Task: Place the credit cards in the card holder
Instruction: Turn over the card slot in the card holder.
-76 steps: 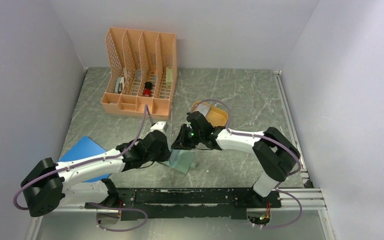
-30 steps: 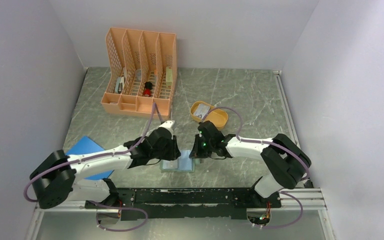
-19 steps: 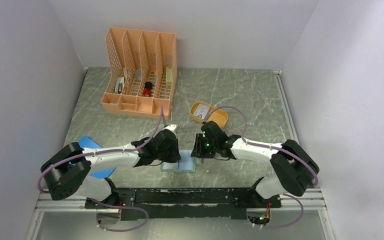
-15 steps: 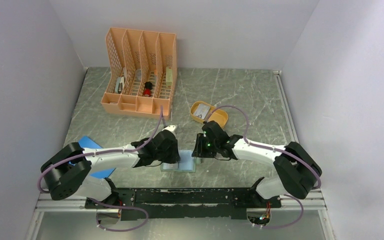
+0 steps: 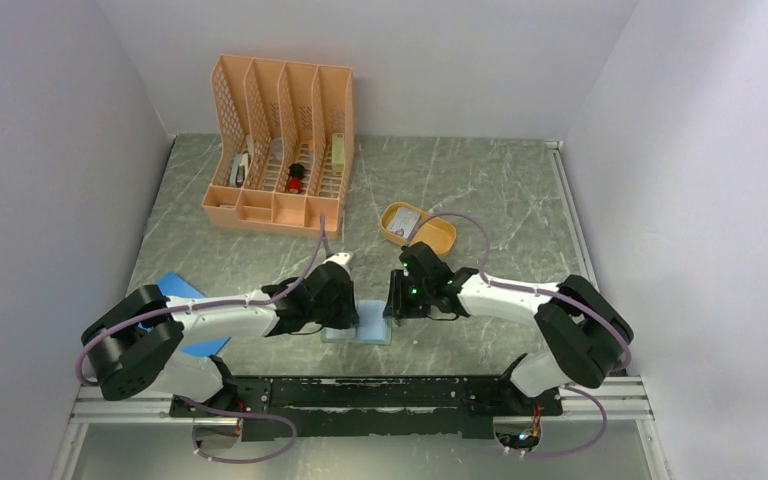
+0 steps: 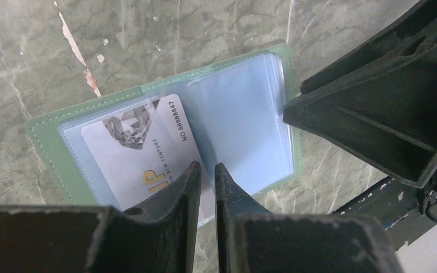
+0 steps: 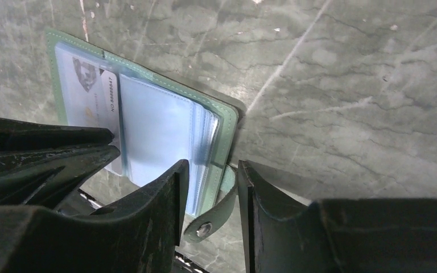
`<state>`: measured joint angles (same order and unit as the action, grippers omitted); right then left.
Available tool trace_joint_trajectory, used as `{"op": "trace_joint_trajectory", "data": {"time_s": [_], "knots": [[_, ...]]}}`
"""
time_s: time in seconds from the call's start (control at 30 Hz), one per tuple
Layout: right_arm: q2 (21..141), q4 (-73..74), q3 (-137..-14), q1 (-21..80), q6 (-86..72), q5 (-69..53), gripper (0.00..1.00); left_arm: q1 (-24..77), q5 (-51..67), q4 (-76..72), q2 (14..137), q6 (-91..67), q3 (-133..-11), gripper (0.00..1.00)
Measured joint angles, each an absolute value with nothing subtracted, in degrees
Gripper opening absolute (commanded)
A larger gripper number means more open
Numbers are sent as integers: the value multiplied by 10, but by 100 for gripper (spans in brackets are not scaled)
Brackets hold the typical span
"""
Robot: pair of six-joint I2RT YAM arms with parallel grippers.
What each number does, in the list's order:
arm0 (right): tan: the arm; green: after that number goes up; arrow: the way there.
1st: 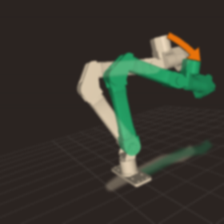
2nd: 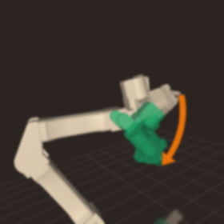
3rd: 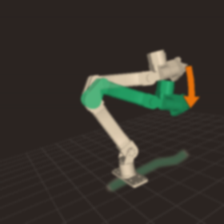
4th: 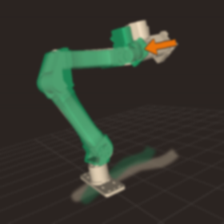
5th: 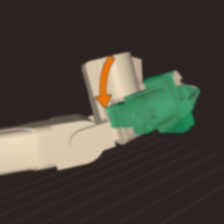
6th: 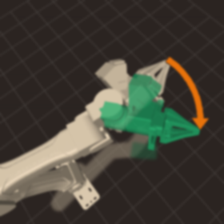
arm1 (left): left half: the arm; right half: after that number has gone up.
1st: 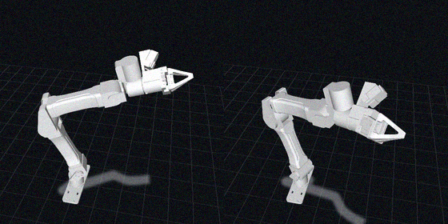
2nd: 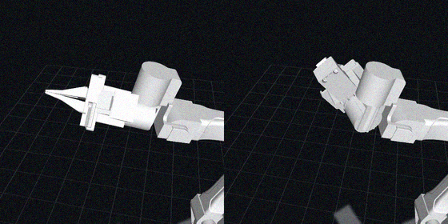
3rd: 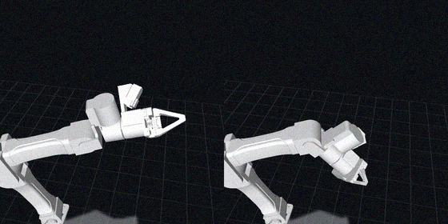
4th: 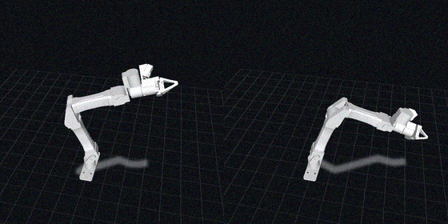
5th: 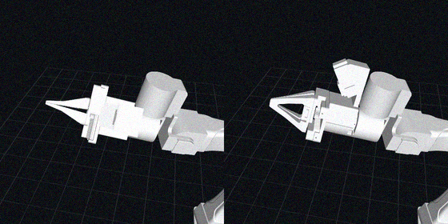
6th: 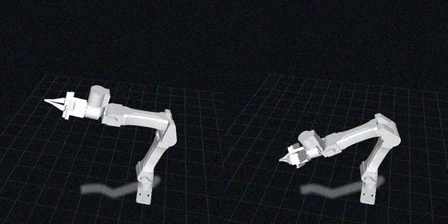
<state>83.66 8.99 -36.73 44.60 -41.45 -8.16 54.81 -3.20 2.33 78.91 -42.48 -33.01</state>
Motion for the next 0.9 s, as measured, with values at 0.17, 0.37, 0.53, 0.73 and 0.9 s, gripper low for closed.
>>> {"op": "trace_joint_trajectory", "data": {"time_s": [0.17,0.37,0.53,0.73,0.9], "knots": [[861,88,-390,458,-413,-81,40,548,-32,23,789,-425,-328,20],[875,84,-403,469,-415,-65,39,548,-32,23,787,-425,-328,20],[820,115,-387,471,-419,-32,39,548,-36,27,766,-425,-326,20],[747,113,-396,471,-420,-56,39,548,-51,45,719,-429,-326,21],[775,80,-401,474,-432,-108,39,548,-81,70,684,-443,-325,21]]}}
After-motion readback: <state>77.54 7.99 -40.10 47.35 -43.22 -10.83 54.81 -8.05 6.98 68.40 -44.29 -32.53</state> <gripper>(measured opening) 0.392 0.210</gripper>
